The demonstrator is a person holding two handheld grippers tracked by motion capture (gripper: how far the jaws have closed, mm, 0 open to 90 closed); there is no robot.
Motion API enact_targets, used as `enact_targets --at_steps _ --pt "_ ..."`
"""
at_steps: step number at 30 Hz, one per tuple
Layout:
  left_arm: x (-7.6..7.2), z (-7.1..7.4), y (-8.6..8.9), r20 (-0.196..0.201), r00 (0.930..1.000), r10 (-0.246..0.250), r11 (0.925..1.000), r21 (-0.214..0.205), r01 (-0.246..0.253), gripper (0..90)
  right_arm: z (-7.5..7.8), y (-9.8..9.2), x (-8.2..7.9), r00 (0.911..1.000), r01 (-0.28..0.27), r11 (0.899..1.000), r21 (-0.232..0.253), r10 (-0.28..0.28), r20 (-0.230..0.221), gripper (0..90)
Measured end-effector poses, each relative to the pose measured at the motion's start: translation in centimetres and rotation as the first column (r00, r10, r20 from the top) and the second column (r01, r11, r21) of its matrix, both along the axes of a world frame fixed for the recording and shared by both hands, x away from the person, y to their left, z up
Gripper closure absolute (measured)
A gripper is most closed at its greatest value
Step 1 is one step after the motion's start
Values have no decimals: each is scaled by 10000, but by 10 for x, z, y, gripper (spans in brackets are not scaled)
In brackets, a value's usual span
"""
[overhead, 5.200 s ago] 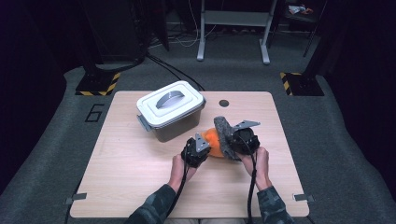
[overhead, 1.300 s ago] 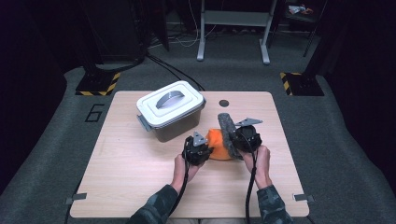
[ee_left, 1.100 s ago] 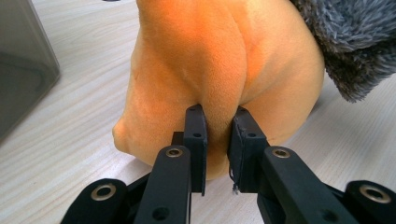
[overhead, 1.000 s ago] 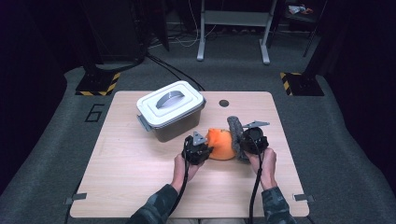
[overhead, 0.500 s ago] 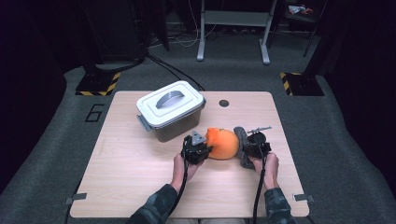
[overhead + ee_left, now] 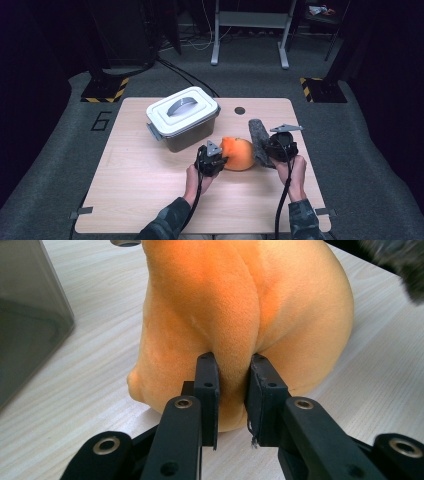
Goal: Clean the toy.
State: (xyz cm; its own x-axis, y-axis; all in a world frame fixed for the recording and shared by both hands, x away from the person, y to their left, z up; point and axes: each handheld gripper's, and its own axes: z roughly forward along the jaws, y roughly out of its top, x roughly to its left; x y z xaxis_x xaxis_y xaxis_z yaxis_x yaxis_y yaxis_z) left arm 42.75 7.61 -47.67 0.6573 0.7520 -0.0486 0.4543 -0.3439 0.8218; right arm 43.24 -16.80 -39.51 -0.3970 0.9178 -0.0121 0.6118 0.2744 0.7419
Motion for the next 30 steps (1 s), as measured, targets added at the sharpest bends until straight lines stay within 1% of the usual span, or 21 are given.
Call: enact_targets --at_steps 1,3,4,5,6,7,9,10,11,12,14,15,16,17,18,19,21,22,23,27,30 --pt "0 0 0 23 10000 6 10000 16 -6 770 5 6 -1 9998 -200 9998 35 199 65 752" --pt "0 0 -1 48 10000 8 10000 61 -8 770 10 15 -2 9985 -537 9985 96 536 79 752" --pt "0 0 -1 51 10000 6 10000 41 -6 770 12 22 -2 9973 -719 9974 -8 719 156 752" --pt "-1 1 0 63 10000 -62 9999 91 61 771 13 27 -2 9966 -819 9966 -61 820 130 752" --pt "-1 1 -1 99 9999 -63 10000 -52 63 771 13 33 -2 9950 -980 9950 -193 983 154 752" --pt "-1 1 -1 73 9999 -91 9999 -47 91 772 14 42 -2 9940 -1079 9937 -316 1084 138 752" --pt "-2 1 -1 130 9998 -169 9999 37 169 772 13 55 0 9900 -1401 9892 -438 1408 129 751" --pt "-2 1 -2 159 9997 -179 9998 -4 179 772 12 60 0 9902 -1385 9894 -442 1392 126 751" --pt "-2 1 -2 168 9997 -155 9999 -30 156 772 10 66 2 9863 -1640 9844 -633 1648 63 751" --pt "-2 2 -2 139 9997 -192 9998 12 192 773 7 72 4 9864 -1641 9838 -725 1639 -80 751" --pt "-2 1 -2 185 9997 -141 9998 132 138 774 -1 78 9 9875 -1576 9807 -1162 1564 -194 751" --pt "-1 1 -1 153 9997 -185 9997 144 182 774 -4 78 10 9864 -1641 9780 -1291 1633 -169 752" --pt "-1 1 -1 98 9998 -162 9999 -25 162 774 -5 79 10 9884 -1519 9815 -1165 1514 -132 752" --pt "-1 0 -1 107 9998 -159 9999 -36 159 774 -5 78 10 9887 -1497 9823 -1129 1484 -201 752" --pt "-1 1 -1 126 9997 -218 9997 62 217 774 -5 77 10 9891 -1475 9824 -1142 1466 -170 752" --pt "-1 1 -2 176 9997 -191 9998 65 190 774 -5 75 10 9881 -1534 9810 -1185 1532 -108 752" --pt "-2 0 -3 163 9998 -138 9999 -8 139 774 -5 73 9 9912 -1319 9845 -1153 1304 -210 751" --pt "-2 0 -3 158 9997 -159 9999 -11 159 774 -5 71 10 9905 -1373 9841 -1128 1363 -164 752" --pt "-2 0 -3 186 9997 -161 9999 15 161 775 -5 69 10 9919 -1268 9859 -1090 1249 -235 752" --pt "-2 0 -3 185 9997 -153 9999 9 152 775 -7 61 11 9931 -1173 9874 -1066 1161 -176 751" --pt "-2 0 -2 183 9997 -148 9999 6 147 774 -9 54 11 9958 -899 9911 -983 879 -240 750"
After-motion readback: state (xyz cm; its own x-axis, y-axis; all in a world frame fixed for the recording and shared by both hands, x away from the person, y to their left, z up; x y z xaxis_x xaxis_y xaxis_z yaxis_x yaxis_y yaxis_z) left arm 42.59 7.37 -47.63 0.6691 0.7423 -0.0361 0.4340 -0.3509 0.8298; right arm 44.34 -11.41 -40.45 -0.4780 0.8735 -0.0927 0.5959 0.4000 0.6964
